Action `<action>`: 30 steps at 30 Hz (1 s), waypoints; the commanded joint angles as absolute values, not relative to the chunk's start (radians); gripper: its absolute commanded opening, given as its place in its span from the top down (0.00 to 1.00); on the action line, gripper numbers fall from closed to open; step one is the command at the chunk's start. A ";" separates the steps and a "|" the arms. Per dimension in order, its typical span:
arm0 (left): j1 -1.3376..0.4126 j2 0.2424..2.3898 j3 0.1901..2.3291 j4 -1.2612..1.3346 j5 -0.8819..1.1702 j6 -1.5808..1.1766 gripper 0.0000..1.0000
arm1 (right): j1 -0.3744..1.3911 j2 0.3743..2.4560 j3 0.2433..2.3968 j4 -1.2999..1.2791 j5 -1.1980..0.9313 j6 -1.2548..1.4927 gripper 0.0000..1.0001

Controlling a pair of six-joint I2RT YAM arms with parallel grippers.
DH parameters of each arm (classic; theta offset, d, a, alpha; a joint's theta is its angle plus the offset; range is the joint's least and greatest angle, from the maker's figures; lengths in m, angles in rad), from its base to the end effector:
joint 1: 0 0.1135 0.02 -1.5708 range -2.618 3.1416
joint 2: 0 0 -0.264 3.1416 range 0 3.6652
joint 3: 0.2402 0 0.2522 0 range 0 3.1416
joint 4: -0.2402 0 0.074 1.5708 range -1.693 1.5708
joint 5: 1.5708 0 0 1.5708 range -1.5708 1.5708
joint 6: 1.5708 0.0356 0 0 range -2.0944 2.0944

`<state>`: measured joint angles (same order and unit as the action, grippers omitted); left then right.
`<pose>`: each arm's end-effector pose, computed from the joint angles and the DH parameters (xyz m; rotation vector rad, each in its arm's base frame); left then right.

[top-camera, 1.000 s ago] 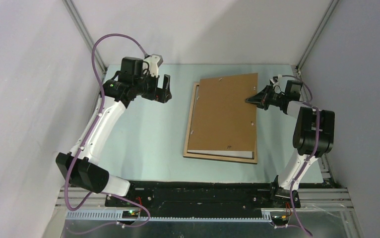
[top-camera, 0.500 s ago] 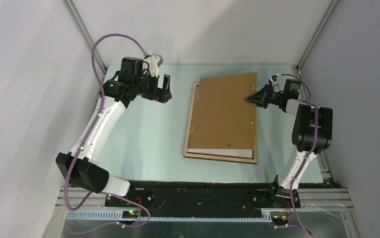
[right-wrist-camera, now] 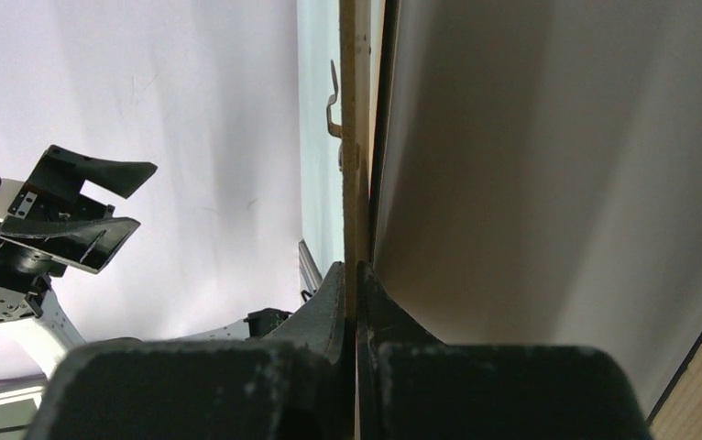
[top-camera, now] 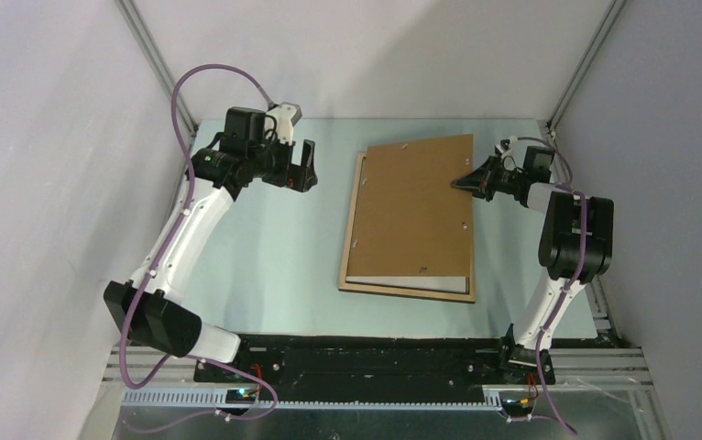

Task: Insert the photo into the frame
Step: Place the photo frame item in the photo frame.

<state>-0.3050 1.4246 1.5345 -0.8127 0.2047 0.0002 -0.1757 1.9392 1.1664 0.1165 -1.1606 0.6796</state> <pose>0.2854 -0.0974 0.3908 0.4546 2.2408 -0.3926 0.4017 -0.0382 0.1779 0.2496 2.1492 1.5599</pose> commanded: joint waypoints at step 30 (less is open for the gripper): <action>-0.299 1.393 1.532 -0.785 0.203 0.012 0.00 | -0.152 1.956 1.211 0.089 -1.233 0.673 1.00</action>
<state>-0.3050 1.4246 1.5333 -0.8097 0.2043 0.0002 -0.1581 1.9553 1.1675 0.0647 -1.1606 0.6506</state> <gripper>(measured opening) 0.996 0.022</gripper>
